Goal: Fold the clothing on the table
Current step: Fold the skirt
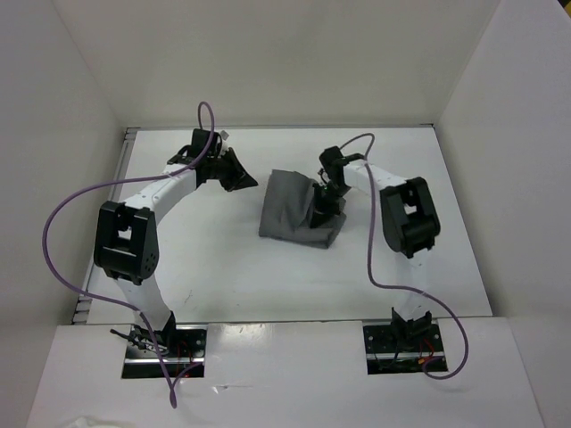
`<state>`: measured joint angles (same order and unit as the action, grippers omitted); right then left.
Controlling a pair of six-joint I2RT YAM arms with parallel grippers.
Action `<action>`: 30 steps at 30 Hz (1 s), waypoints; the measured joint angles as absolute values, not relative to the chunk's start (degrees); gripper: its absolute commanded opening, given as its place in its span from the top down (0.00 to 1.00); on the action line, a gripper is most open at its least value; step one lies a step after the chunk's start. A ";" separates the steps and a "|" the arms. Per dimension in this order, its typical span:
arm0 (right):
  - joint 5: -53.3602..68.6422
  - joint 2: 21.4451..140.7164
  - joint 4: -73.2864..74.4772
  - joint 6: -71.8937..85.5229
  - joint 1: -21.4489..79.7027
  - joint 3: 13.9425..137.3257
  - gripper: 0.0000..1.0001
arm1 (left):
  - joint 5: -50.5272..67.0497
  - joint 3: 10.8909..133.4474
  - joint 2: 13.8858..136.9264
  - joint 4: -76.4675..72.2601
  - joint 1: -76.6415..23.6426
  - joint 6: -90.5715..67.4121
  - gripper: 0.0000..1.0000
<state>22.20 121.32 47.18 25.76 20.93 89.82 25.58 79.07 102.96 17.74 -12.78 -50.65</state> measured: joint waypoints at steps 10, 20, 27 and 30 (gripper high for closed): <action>16.38 97.01 51.53 27.09 18.02 86.48 0.75 | 24.10 78.59 102.98 18.52 -12.12 -48.12 0.70; 11.16 100.62 52.34 31.66 17.96 80.84 0.71 | 33.85 82.00 106.52 19.18 -16.08 -43.75 1.00; 7.27 104.92 52.14 34.26 17.67 75.18 0.70 | 38.02 87.42 113.10 21.54 -20.51 -40.34 1.00; 6.55 111.85 50.89 34.72 17.37 76.20 0.70 | 38.15 87.42 113.38 23.03 -20.14 -40.21 1.00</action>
<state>6.55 111.85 50.89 34.72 17.37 76.20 38.15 87.42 113.38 23.03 -20.14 -40.21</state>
